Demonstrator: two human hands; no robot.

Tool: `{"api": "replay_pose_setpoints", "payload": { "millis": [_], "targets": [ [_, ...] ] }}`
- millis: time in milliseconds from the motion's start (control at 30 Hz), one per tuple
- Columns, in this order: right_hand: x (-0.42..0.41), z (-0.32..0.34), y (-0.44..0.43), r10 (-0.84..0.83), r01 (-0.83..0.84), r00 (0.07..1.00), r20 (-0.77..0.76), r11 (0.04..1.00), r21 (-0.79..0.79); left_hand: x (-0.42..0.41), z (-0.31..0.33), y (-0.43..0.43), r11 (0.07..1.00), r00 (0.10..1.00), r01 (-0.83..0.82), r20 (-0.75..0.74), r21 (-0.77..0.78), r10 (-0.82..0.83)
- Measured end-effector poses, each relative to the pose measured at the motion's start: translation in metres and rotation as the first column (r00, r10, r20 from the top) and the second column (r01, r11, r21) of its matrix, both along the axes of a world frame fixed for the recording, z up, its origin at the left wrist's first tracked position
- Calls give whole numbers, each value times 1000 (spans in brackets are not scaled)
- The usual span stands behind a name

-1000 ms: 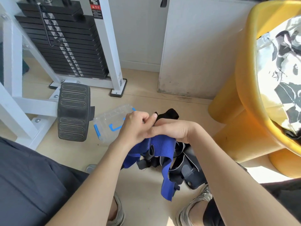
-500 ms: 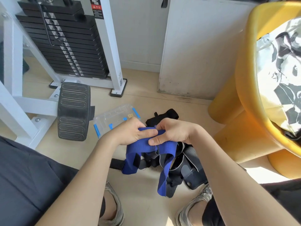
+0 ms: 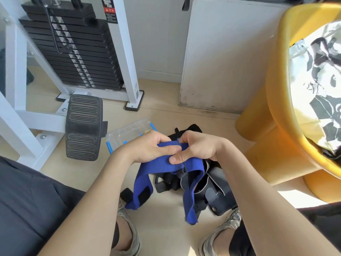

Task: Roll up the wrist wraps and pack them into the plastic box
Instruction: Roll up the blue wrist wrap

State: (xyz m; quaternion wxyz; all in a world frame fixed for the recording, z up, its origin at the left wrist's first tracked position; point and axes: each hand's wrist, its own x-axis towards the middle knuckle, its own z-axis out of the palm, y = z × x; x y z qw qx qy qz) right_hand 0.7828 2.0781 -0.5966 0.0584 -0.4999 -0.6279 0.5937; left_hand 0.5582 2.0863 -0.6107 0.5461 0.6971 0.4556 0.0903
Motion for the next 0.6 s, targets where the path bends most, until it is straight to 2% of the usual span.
{"api": "replay_pose_setpoints", "payload": {
  "millis": [133,267,333,467,600],
  "targets": [
    [7,-9,-3,-51,42,995,-88,994,-105,-8,8,0,985,997,72,-29,-154,-77],
    [5,-13,-3,-197,168,965,-174,972,-166,-1,11,-5,988,971,141,-186,-67,-151],
    [4,-12,-2,-269,234,937,-225,958,-168,4,13,-7,996,986,87,-145,4,-86],
    [6,-12,-1,-296,273,924,-241,954,-126,2,10,-3,998,996,-49,77,47,45],
    [3,-7,0,-287,257,911,-295,957,-137,0,12,-3,996,993,-85,81,41,81]
  ]
}}
